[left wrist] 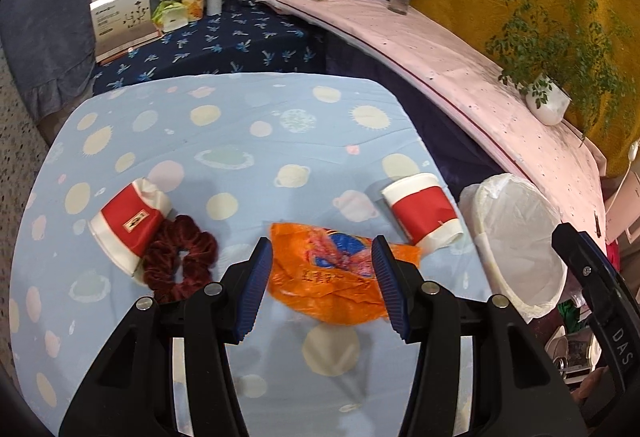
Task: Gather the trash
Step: 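Move both open grippers back over the remaining items on the table, then grasp the dark red velvet scrunchie with the left gripper while the right gripper grasps the orange bag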
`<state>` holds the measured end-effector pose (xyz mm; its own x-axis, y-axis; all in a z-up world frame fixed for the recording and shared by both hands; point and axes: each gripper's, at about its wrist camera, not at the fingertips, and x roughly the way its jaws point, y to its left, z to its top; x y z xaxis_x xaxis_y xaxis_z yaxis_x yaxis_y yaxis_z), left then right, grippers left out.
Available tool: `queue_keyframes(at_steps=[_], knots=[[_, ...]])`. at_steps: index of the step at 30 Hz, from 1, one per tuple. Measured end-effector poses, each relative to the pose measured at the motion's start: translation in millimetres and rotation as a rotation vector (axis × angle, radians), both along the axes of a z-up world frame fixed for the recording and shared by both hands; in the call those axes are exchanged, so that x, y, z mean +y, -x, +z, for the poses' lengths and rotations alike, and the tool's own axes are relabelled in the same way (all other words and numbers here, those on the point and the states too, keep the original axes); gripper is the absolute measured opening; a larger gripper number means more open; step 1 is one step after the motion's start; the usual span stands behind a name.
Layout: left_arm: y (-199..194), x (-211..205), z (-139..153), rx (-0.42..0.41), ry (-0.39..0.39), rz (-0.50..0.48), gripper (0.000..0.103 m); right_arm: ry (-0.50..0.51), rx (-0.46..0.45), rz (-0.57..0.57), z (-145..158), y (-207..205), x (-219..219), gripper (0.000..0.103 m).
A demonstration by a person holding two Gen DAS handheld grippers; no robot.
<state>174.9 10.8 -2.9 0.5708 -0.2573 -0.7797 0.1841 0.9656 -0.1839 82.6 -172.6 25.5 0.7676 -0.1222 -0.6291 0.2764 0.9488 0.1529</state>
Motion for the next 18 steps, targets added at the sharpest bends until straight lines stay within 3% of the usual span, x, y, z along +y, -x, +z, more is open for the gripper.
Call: queue_keyframes(at_steps=[13, 18], knots=[[1.4, 62.8, -31.9, 0.045, -0.043, 0.157, 0.076, -0.008, 0.06, 0.038, -28.0, -8.3, 33.4, 0.056], [-1.0, 85.6, -47.5, 0.08, -0.068, 0.214, 0.078, -0.014, 0.086, 0.042, -41.9, -13.7, 43.4, 0.057]])
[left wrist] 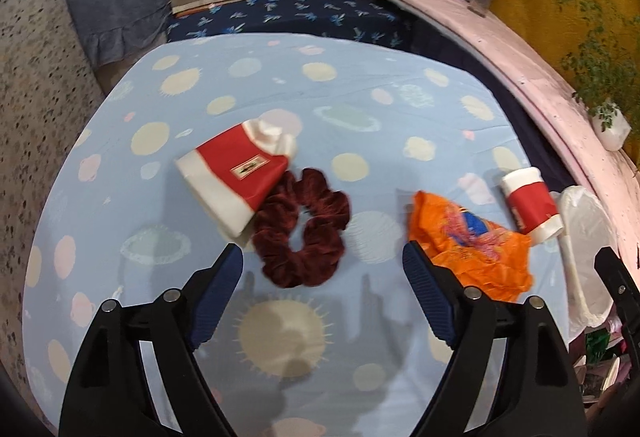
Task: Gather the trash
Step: 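Grasp the dark red velvet scrunchie with the left gripper while the right gripper grasps the orange bag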
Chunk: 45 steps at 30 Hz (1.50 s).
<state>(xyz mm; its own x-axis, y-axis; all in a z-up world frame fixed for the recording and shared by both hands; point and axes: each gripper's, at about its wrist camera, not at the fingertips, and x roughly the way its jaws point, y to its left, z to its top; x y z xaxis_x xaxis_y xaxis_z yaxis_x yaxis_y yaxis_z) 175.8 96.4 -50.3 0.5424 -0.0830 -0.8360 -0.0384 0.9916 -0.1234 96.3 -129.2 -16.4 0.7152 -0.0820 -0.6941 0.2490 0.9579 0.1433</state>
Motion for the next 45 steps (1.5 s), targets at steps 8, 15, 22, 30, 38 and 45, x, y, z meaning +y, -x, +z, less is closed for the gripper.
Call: queue_keyframes(at_steps=[8, 15, 22, 30, 38, 45], knots=[[-3.5, 19.2, -24.8, 0.051, -0.024, 0.056, 0.078, -0.008, 0.062, 0.012, -28.4, -13.2, 12.5, 0.057], [-11.9, 24.1, -38.7, 0.081, -0.006, 0.065, 0.078, -0.034, 0.111, -0.007, -51.8, -25.6, 8.2, 0.057], [-20.4, 19.2, -48.5, 0.083, -0.003, 0.042, 0.078, -0.045, 0.149, -0.008, -70.6, -39.2, 8.9, 0.057], [-25.4, 15.2, -57.3, 0.069, -0.014, 0.024, 0.078, -0.037, 0.188, 0.006, -93.3, -45.4, 17.7, 0.051], [-26.0, 12.6, -58.5, 0.054, -0.029, 0.015, 0.078, -0.004, 0.181, 0.01, -93.7, -45.9, 22.7, 0.051], [-24.3, 10.9, -55.6, 0.042, -0.009, -0.011, 0.06, -0.019, 0.186, 0.013, -92.8, -46.8, 21.6, 0.046]])
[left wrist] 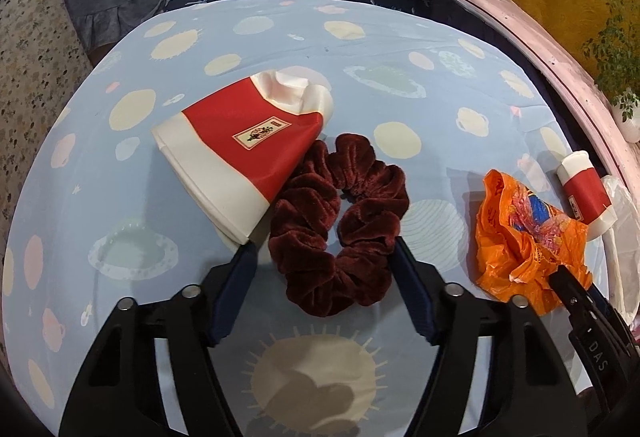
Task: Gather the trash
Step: 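Grasp the dark red velvet scrunchie with the left gripper while the right gripper grasps the orange bag, then lift and carry the velvet scrunchie and orange bag over the trash bin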
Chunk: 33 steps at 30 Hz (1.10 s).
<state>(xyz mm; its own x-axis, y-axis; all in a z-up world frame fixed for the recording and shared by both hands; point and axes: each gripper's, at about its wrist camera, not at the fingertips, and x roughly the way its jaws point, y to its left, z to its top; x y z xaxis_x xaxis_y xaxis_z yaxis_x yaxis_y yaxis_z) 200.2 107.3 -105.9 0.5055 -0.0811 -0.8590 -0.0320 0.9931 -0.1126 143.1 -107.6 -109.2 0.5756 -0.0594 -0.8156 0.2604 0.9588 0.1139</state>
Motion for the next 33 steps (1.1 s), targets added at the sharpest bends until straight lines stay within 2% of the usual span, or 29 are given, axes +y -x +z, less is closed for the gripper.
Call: queue_keyframes(at_steps=[2, 5, 10, 21, 33], knots=[[0.9, -1.8, 0.8, -0.003, 0.006, -0.011, 0.047, -0.004, -0.001, 0.006, 0.0, -0.2, 0.7, 0.034], [1.9, -4.7, 1.9, -0.001, 0.033, -0.029, 0.031, -0.014, 0.001, 0.019, 0.1, -0.5, 2.5, 0.024], [4.6, -8.9, 2.3, -0.001, 0.046, -0.044, 0.023, -0.023, 0.002, 0.033, 0.2, 2.1, 5.0, 0.017], [17.3, -11.3, 9.0, 0.006, 0.08, -0.069, 0.02, -0.035, -0.004, 0.048, 6.6, 14.2, 6.7, 0.013], [40.6, -31.8, 44.7, -0.062, 0.08, -0.124, 0.019, -0.036, -0.127, 0.06, 57.1, 37.9, 6.3, 0.013]])
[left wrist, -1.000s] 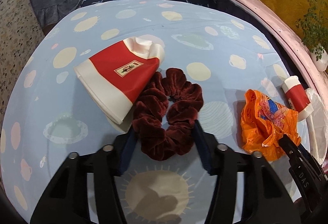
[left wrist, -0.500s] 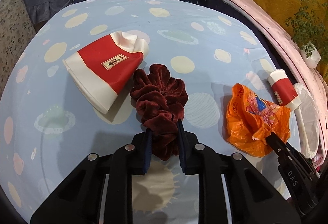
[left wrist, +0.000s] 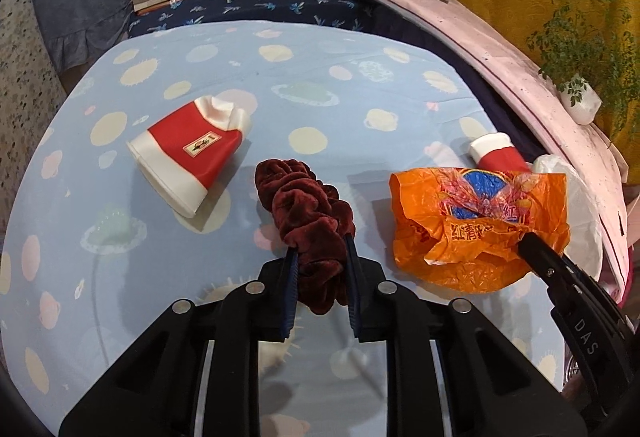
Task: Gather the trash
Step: 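Lift and carry the velvet scrunchie and orange bag over the trash bin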
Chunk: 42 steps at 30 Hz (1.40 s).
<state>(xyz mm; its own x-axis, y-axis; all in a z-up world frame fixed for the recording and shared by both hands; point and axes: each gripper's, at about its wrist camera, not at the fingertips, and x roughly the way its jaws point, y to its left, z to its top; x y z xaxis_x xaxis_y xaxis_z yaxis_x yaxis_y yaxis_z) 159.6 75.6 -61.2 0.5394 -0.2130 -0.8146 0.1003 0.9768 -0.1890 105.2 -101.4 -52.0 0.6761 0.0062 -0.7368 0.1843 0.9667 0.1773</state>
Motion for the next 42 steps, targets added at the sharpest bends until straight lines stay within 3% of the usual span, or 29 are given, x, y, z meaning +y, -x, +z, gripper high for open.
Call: queue_keyframes(at_steps=[11, 22, 42], knots=[[13.3, -38.1, 35.3, -0.079, -0.013, -0.078, 0.019, -0.02, -0.099, -0.07, 38.6, 18.7, -33.7, 0.013], [20.2, -93.2, 59.6, -0.139, -0.038, -0.183, 0.019, -0.034, -0.166, -0.193, 60.0, 39.9, -94.8, 0.013], [40.4, -221.3, 74.4, -0.213, -0.04, -0.462, 0.019, -0.072, -0.195, -0.447, 53.1, 89.3, -213.8, 0.013]])
